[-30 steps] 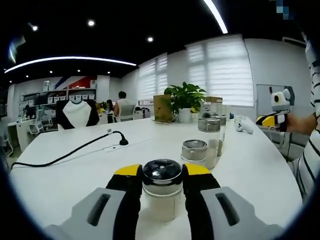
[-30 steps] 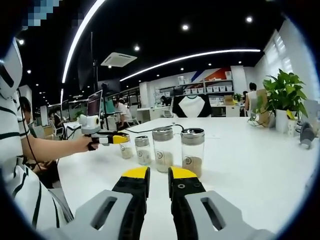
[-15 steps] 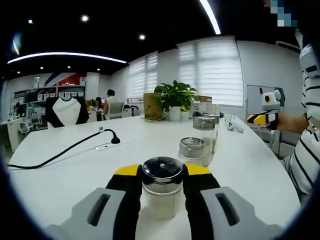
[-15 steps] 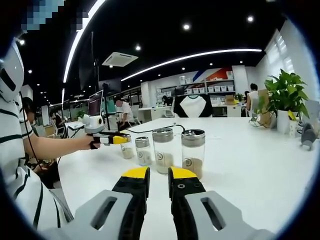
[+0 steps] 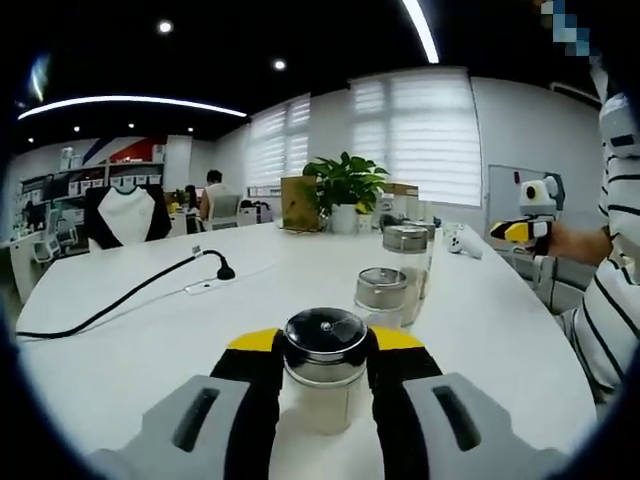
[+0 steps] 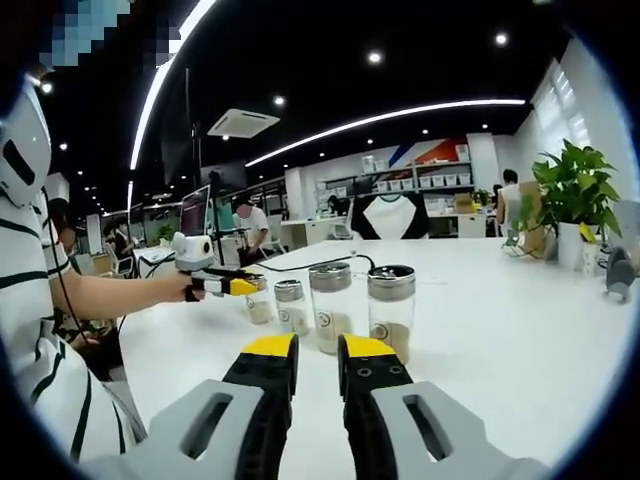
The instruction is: Rotate the seasoning bottle until the label or dispensing opening points toward the visible target arrow and the bottle remains upright within the marked orientation range
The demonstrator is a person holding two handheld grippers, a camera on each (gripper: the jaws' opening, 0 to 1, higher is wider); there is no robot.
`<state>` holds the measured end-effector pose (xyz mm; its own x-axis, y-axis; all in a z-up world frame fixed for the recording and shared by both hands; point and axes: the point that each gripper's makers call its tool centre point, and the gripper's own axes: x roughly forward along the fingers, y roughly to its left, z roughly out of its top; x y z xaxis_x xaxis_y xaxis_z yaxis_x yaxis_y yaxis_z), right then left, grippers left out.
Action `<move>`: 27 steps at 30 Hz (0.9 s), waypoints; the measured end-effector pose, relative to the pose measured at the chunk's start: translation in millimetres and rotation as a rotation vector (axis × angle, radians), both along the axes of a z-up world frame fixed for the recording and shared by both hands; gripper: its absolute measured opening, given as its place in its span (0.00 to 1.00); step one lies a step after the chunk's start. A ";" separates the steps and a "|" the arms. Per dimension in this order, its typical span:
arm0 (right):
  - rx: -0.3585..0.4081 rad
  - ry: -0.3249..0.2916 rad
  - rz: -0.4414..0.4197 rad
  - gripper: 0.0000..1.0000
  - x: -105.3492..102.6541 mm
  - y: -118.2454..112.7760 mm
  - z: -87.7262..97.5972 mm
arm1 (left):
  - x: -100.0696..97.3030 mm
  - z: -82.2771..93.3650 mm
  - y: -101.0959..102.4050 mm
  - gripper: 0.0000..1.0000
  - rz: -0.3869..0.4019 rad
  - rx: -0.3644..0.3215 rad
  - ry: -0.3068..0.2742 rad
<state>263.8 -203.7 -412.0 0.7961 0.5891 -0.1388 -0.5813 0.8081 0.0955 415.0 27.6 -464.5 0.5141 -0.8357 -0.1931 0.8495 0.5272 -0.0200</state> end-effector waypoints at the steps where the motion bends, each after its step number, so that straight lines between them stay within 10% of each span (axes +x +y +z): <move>1: 0.005 -0.004 -0.001 0.14 0.3 -0.1 1.2 | -1.5 0.8 0.2 0.38 0.002 0.000 0.000; 20: -0.002 -0.084 -0.002 0.26 -5.5 -2.9 21.1 | -53.5 63.9 15.7 0.50 0.187 -0.169 -0.056; 27: -0.027 -0.086 -0.044 0.29 -1.5 -10.5 23.5 | -67.2 62.4 35.2 0.79 0.317 -0.097 -0.059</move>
